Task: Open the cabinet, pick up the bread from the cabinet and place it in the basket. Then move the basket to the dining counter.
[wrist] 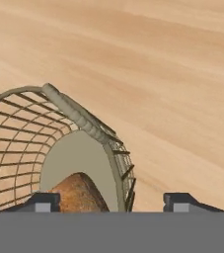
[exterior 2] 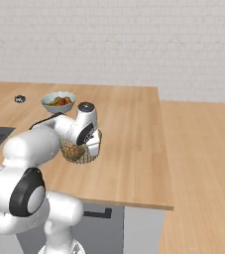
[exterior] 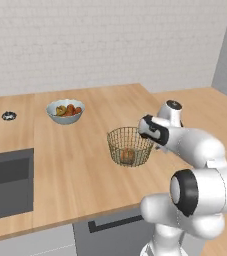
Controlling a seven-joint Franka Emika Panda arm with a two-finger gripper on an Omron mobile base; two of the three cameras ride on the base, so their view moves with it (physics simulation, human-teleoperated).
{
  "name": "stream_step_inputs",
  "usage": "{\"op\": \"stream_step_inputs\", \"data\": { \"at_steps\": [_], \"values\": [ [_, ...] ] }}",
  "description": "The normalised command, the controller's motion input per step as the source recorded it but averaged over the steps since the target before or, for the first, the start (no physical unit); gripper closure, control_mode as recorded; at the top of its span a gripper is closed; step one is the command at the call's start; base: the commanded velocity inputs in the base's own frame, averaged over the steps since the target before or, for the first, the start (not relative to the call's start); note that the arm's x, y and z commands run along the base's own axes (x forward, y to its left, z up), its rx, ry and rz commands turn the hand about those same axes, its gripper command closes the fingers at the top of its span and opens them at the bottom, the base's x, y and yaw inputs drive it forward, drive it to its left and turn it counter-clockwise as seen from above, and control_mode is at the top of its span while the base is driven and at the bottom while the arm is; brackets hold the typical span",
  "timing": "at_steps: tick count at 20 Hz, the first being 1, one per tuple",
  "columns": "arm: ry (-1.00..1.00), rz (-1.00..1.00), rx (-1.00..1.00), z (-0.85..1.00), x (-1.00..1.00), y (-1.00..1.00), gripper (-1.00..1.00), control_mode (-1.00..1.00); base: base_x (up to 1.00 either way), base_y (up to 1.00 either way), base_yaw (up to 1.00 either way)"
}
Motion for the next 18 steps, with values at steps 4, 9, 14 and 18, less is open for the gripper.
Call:
{"op": "stream_step_inputs", "data": {
  "at_steps": [4, 9, 14, 18],
  "values": [
    [-0.19, 0.2, 0.0, 0.73, -0.79, 0.0, -1.0, -1.0, 0.0, 0.0, 0.0],
    [-0.06, 0.18, -0.01, 0.97, -0.92, 0.0, -1.0, -1.0, 0.0, 0.0, 0.0],
    [0.0, 0.19, 0.0, 0.98, -1.0, 0.02, -1.0, -1.0, 0.0, 0.0, 0.0],
    [0.0, 0.23, 0.0, 0.98, -1.0, 0.03, -1.0, -1.0, 0.0, 0.0, 0.0]
  ]
}}
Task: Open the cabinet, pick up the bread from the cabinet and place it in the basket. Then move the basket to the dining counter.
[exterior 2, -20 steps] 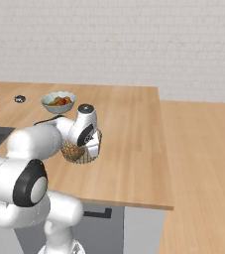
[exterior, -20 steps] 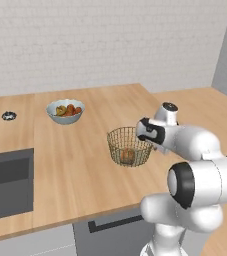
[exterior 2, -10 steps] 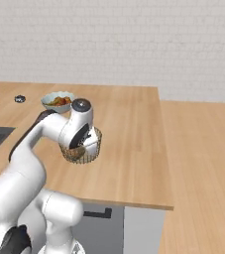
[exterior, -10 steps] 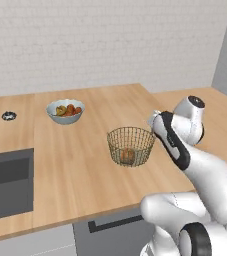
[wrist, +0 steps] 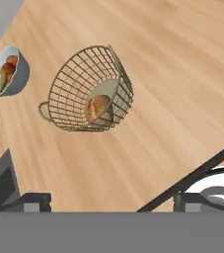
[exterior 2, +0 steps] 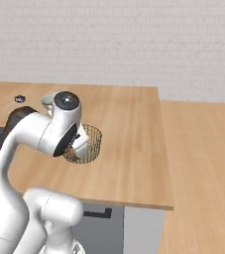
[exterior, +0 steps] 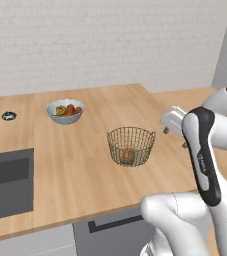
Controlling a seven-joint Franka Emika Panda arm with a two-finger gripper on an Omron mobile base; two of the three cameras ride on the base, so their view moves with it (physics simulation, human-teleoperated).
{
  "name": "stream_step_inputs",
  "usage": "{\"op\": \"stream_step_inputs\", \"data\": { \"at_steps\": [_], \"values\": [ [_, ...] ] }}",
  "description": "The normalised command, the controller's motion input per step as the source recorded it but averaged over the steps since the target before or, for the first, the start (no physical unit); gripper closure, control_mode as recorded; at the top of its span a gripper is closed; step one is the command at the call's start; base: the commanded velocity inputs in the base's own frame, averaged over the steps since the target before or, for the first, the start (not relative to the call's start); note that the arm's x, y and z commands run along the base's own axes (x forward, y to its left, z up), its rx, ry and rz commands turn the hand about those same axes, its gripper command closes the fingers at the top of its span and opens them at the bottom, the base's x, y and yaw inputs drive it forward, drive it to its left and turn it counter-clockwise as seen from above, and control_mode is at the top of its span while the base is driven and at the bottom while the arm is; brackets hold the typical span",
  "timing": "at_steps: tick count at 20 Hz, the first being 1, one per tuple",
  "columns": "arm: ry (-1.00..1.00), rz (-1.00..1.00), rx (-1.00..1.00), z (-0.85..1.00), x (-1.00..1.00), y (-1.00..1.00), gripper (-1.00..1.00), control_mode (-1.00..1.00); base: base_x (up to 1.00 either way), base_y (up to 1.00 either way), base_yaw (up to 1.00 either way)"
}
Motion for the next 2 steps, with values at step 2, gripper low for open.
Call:
{"op": "stream_step_inputs", "data": {
  "at_steps": [2],
  "values": [
    [0.0, 0.24, 0.0, 0.89, -1.0, 0.2, -1.0, -1.0, 0.0, 0.0, 0.0]
  ]
}}
